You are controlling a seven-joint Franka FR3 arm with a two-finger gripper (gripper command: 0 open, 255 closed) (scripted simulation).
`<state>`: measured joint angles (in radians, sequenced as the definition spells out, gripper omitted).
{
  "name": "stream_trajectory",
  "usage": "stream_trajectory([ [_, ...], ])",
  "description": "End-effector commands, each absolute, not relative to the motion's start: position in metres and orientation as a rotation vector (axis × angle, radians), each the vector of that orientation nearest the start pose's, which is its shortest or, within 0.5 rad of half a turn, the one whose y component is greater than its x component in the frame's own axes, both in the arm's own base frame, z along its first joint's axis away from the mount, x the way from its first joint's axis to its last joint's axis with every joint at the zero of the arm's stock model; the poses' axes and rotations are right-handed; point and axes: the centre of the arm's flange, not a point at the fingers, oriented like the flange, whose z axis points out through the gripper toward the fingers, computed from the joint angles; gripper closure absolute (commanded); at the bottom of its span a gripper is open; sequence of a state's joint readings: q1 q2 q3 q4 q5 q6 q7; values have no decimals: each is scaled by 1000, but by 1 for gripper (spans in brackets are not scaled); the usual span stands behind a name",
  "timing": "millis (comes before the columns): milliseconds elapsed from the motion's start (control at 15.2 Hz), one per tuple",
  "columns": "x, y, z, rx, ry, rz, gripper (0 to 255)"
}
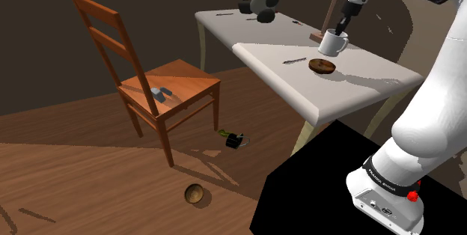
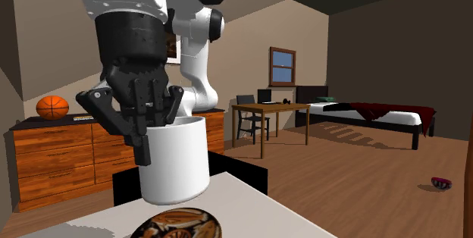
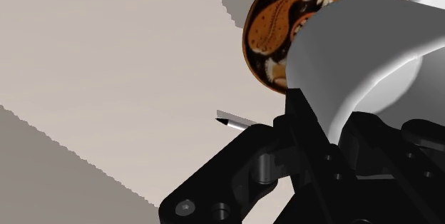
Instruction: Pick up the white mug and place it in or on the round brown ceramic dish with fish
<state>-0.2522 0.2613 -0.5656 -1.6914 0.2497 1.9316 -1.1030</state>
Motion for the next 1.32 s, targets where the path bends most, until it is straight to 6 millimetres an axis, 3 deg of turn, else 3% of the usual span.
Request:
stream_trajectory([
  [0,464,-429,455,-3085,-335,-144,255],
  [660,464,-429,399,-3085,-335,-144,255],
  [1188,464,-429,399,-3085,-335,-144,255],
  [1254,463,-429,399,-3085,-335,-144,0],
])
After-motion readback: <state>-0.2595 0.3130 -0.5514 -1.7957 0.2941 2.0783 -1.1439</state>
